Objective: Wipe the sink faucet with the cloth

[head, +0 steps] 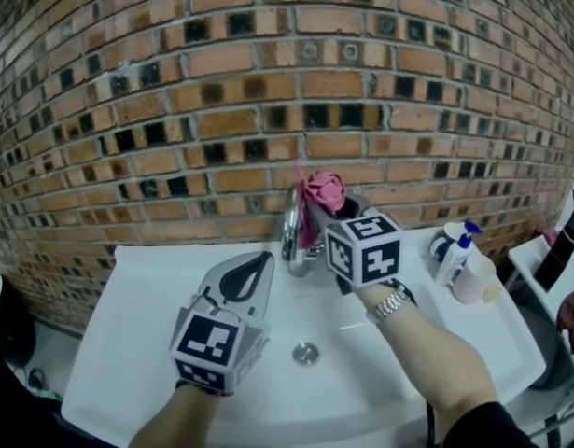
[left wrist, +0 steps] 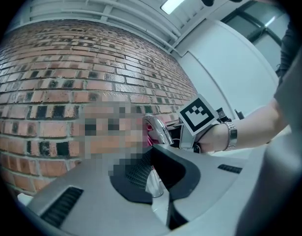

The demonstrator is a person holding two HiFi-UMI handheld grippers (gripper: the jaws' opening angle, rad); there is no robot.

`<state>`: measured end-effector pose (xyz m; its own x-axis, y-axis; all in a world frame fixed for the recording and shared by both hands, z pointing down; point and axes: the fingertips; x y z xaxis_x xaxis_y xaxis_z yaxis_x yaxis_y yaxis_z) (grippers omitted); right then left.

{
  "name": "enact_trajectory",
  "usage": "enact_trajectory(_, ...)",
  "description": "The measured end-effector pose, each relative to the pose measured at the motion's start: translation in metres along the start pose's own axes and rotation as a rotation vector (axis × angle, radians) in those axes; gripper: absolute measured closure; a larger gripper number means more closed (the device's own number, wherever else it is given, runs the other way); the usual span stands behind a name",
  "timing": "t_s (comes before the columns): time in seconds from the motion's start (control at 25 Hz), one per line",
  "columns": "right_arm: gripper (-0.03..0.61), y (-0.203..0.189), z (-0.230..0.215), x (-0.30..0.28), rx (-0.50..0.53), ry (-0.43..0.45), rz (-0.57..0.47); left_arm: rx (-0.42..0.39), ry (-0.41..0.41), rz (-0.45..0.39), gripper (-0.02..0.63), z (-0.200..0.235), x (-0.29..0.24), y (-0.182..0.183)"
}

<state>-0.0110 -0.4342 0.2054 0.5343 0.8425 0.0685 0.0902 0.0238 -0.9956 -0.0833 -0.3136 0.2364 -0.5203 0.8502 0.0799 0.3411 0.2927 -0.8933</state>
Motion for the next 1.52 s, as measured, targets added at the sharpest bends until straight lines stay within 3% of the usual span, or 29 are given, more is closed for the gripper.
enact_trajectory(0.96, 0.489, -0.062, -0.008, -0.012, 0.17, -0.101, 0.169, -0.029, -0.014, 0.026, 0.611, -0.005, -0.003, -0.009)
enact_trajectory(1.52, 0.489, -0.087, 0.006, 0.001, 0.176, -0.072, 0.194, -0.009, 0.006, 0.026, 0.611, -0.003, 0.0, -0.007)
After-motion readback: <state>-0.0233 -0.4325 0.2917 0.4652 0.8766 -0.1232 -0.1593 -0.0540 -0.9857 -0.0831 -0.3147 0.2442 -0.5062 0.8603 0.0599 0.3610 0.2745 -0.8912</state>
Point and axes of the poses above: the fingertips, and each gripper's own axes: x backward along the fingers, z to its left, y out of its top, and after that the axes turned 10 degrees about -x, right-handed
